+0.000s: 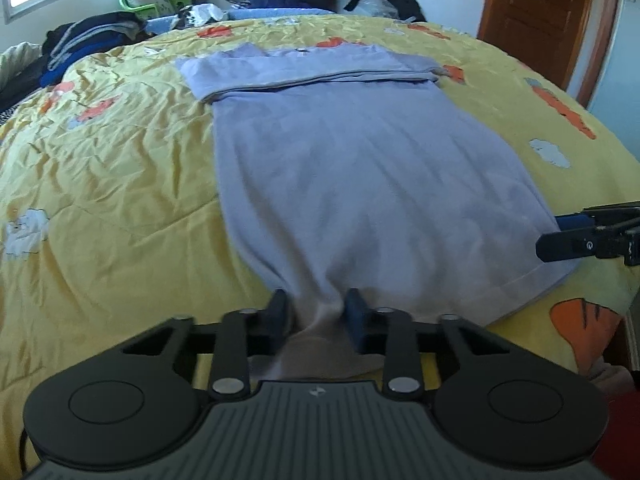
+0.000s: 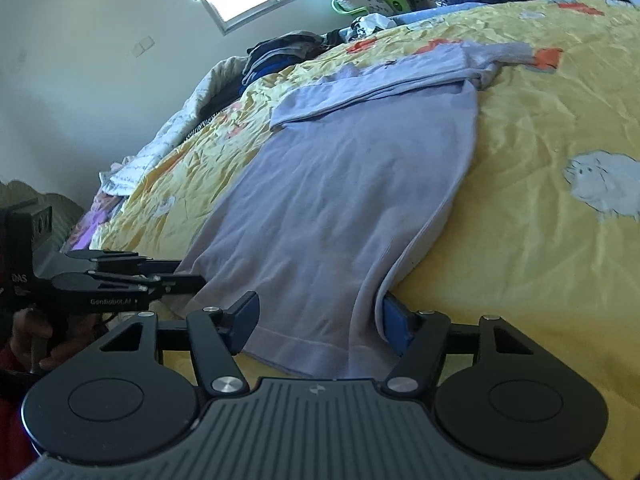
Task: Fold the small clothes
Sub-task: 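Grasp the shirt hem with the left gripper while the right gripper grasps it too, then lift the hem with both grippers and fold it over toward the collar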
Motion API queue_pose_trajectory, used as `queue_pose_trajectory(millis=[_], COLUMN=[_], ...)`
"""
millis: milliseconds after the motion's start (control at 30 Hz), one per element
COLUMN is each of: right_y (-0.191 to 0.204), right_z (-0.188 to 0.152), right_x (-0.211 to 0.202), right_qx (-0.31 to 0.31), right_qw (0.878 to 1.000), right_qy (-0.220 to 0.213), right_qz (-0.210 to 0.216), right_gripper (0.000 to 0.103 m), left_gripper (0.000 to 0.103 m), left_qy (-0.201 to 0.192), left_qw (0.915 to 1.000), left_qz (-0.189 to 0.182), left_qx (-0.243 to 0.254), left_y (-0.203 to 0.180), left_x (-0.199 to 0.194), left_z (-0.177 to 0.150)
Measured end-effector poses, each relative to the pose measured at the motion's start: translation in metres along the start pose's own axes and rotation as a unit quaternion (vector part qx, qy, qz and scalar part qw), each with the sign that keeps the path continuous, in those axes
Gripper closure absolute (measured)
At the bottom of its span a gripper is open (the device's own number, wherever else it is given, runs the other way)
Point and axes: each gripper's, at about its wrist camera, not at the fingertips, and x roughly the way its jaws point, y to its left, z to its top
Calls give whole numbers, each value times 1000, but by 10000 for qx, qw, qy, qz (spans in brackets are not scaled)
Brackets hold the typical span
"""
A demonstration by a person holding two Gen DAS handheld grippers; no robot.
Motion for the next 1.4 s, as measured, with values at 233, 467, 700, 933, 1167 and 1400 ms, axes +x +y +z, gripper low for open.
queue_pose_trajectory(millis=[233,467,700,933,1167,1400], right_y=[6,-25,-24,-31,-13,-9], right_z=[-5,-7,-6,-6,-1,-2], right_x=[-5,-12,-10,-10,-2,-5], right_qx=[-270,539,542,620,231,269], right_qw=[9995,9963,9961,9943,9988,9995], right_qy=[150,49,35,24,188,70], right_qz=[43,675,701,868,401,147], right_gripper=[42,40,39,39,80,89], left_gripper=[68,12,47,47,97,98], left_qy=[-44,155,383,384,402,110], left_qw=[10000,9988,9863,9752,9886,9947], left_qz=[-16,-325,-1463,-1774,-1205,-734], left_qx=[82,-318,-656,-1265,-807,-711], left_y=[12,45,41,58,37,28], left_x=[-10,-9,-5,0,7,-6], left_z=[-12,-13,-1,-2,6,5])
